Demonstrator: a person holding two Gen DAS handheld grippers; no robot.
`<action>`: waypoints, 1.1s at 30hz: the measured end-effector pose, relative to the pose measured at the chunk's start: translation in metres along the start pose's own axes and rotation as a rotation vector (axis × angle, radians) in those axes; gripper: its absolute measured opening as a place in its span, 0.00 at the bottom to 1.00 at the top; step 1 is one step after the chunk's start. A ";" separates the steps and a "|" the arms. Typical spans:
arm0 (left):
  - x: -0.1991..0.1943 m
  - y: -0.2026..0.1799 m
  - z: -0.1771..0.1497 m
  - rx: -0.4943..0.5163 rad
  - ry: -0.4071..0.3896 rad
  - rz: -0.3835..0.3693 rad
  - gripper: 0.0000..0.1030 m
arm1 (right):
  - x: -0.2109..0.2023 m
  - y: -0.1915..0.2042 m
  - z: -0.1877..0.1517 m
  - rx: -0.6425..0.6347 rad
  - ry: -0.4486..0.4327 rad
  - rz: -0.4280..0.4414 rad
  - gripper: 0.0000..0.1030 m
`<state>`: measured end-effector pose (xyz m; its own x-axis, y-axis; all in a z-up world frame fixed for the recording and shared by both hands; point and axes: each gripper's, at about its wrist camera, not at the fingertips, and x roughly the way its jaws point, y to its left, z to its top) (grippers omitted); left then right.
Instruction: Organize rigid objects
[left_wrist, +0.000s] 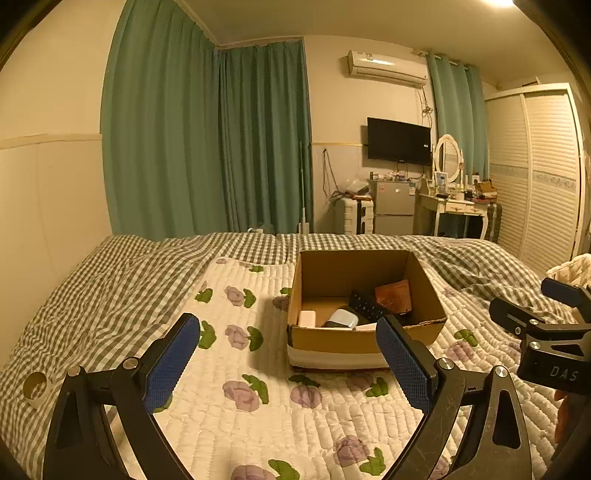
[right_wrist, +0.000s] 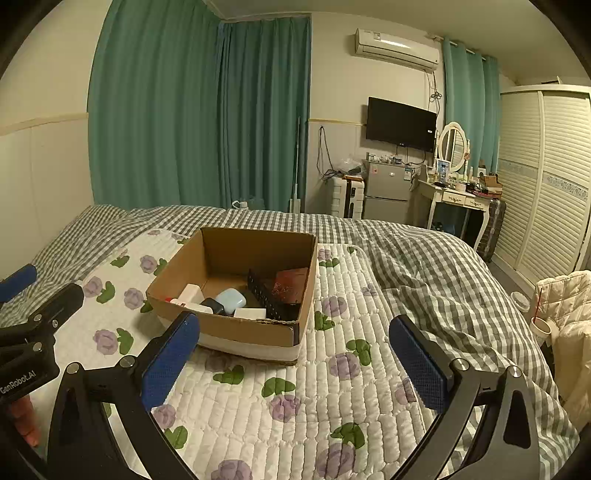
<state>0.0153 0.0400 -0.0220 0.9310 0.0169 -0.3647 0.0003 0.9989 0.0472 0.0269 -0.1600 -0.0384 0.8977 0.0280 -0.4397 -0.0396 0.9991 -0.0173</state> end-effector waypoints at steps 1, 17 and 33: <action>0.000 0.000 0.000 -0.002 0.002 0.001 0.95 | 0.000 0.000 0.000 0.000 0.003 -0.001 1.00; -0.001 0.001 -0.001 0.004 -0.008 -0.006 0.95 | 0.006 0.002 -0.001 -0.006 0.026 -0.002 1.00; -0.001 -0.003 -0.003 0.007 -0.008 -0.001 0.95 | 0.008 0.003 -0.003 -0.007 0.032 -0.013 1.00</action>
<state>0.0127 0.0371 -0.0248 0.9338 0.0161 -0.3575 0.0033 0.9986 0.0536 0.0331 -0.1571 -0.0447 0.8834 0.0142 -0.4684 -0.0314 0.9991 -0.0289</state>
